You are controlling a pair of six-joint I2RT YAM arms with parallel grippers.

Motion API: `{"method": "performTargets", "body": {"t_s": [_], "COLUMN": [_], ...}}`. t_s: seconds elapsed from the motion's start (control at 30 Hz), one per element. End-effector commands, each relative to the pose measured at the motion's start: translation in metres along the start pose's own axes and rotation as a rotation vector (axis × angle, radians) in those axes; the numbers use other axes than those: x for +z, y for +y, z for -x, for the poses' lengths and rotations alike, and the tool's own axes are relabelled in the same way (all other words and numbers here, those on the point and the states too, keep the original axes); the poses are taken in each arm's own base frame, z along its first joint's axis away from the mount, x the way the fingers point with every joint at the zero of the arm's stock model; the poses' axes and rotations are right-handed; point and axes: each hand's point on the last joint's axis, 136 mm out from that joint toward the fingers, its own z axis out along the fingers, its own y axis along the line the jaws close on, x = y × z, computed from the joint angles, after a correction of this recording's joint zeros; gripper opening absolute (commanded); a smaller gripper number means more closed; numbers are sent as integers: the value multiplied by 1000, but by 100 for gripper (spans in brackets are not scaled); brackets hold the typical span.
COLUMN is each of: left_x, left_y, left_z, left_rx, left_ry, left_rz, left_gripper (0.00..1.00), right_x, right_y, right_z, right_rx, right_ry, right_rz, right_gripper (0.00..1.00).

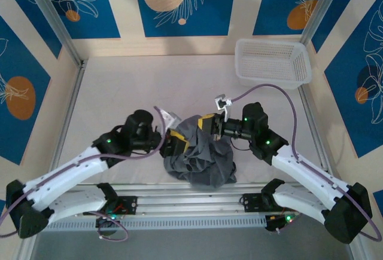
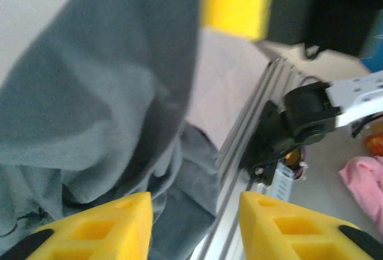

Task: Fold the inside-out t-shirt
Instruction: Turn the T-shirt inside out at the center of the table.

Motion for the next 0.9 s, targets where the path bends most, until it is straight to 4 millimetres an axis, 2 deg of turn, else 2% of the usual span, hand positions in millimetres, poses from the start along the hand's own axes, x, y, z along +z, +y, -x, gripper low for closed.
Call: {"method": "performTargets", "body": {"t_s": [0.0,0.07,0.17,0.33,0.43,0.5,0.57,0.6,0.63,0.7,0.77,0.8,0.87], "left_x": [10,20,39,52,55,58,59,57,53,34,-4,-23,-64], "left_y": [7,-2,-8,2,17,38,63,67,66,54,38,35,40], "left_z": [13,15,6,-4,-11,-21,-32,-34,-31,-6,38,56,87], "left_rx": [81,111,91,53,43,22,-3,-3,1,-19,-66,-85,-116], "left_ry": [-56,-43,29,42,48,70,123,144,154,94,-36,-88,-175], "left_rz": [34,-36,-116,-107,-36,63,193,222,233,215,201,219,319], "left_gripper": [45,45,45,35,30,24,10,3,0,0,0,0,0], "right_x": [-3,-5,-6,-7,-7,-7,-8,-8,-10,-15,-34,-44,-52], "right_y": [11,10,11,9,6,5,-1,-6,-15,-44,-89,-102,-110], "right_z": [10,8,9,12,14,17,20,21,21,16,-2,-9,-26], "right_rx": [20,27,29,35,47,57,82,95,114,162,214,215,167], "right_ry": [-9,-8,-11,-24,-37,-49,-58,-62,-68,-62,5,48,169], "right_rz": [28,18,13,2,-8,-11,-31,-51,-97,-258,-551,-651,-726], "right_gripper": [0,0,0,0,0,0,0,0,0,0,0,0,0]}}
